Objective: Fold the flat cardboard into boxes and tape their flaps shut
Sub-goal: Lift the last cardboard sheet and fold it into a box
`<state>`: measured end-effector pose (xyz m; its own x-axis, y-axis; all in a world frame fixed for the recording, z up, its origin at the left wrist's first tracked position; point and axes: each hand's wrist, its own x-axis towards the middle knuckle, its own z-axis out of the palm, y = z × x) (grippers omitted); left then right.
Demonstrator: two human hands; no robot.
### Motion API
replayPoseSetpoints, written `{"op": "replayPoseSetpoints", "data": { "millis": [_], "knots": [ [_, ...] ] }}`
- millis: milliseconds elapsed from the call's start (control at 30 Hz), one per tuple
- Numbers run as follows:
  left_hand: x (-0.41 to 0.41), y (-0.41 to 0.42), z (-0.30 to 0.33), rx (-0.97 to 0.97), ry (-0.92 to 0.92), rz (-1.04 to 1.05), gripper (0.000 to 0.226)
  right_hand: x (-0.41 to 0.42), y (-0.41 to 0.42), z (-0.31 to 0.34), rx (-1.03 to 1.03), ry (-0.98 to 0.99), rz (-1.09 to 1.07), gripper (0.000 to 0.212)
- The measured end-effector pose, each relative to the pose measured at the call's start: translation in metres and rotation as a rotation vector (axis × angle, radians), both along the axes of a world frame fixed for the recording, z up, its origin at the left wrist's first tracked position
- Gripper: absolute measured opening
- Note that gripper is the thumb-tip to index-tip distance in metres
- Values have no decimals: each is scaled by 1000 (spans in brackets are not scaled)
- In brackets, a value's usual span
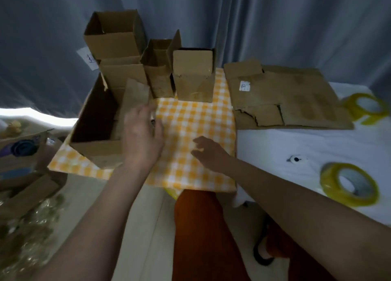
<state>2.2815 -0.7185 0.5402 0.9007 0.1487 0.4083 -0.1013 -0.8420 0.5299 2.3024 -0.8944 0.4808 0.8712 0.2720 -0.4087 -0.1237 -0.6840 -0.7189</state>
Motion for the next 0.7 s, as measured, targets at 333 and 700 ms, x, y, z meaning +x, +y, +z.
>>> {"op": "replayPoseSetpoints", "data": {
  "millis": [333,700],
  "knots": [
    [1,-193,-75,199,489,-531,35,-45,-214,-43,-613,-256,-105,40],
    [51,-307,-93,304,691,-505,42,-17,-292,-49,-833,-322,91,35]
  ]
}}
